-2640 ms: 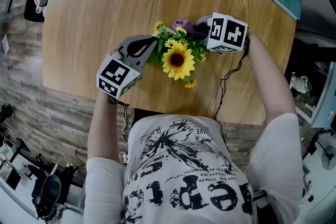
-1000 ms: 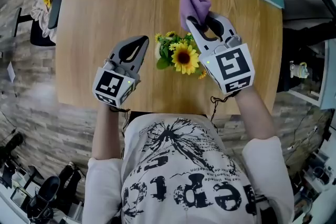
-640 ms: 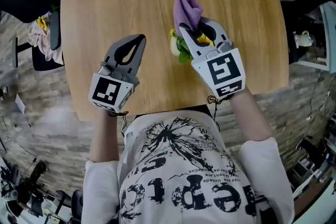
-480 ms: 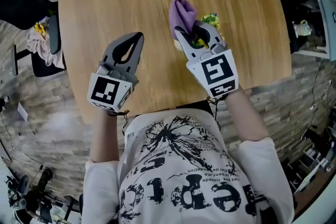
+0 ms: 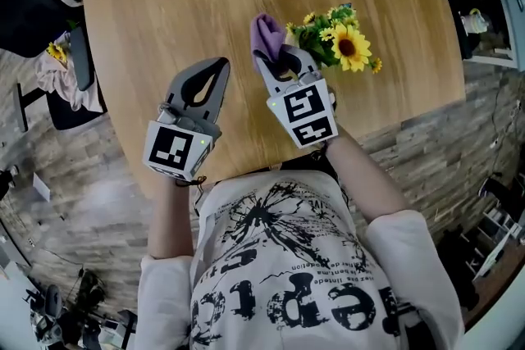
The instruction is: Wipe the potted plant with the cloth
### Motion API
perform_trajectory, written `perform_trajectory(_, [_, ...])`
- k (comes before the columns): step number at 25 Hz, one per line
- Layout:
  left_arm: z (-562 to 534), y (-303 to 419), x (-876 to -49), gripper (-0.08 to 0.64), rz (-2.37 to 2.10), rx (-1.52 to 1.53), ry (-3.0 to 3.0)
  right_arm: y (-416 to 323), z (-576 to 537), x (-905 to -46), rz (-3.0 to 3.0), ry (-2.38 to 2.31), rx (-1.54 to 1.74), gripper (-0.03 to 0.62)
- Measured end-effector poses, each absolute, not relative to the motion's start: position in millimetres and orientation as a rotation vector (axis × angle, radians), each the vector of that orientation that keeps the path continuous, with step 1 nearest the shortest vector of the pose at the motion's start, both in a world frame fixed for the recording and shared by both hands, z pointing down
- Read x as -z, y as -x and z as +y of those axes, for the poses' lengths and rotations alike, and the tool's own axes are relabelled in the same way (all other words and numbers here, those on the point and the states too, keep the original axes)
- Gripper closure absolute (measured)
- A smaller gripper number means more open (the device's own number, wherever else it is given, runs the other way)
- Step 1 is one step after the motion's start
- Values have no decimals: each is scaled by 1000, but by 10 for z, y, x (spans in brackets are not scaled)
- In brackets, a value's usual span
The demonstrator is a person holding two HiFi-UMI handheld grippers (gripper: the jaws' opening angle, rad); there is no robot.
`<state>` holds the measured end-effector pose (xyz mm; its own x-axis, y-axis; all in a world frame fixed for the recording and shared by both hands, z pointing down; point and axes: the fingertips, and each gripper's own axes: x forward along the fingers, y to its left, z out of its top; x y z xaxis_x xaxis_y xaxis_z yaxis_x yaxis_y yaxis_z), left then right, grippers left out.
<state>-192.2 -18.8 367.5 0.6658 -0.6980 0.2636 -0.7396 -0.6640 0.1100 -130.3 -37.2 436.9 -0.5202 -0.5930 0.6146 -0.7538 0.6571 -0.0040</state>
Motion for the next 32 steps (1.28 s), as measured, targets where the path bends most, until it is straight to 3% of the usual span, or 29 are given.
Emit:
perform_trajectory(12, [-190,2030,-3958,557,-1127,-344,-2640,1063,-431,-5074,-2026,-1242,-787,515])
perform_trajectory(32, [-156,1811,-4054,557,-1021,-353,-2692,786,-157,-5197,-1985,-1327,-975,512])
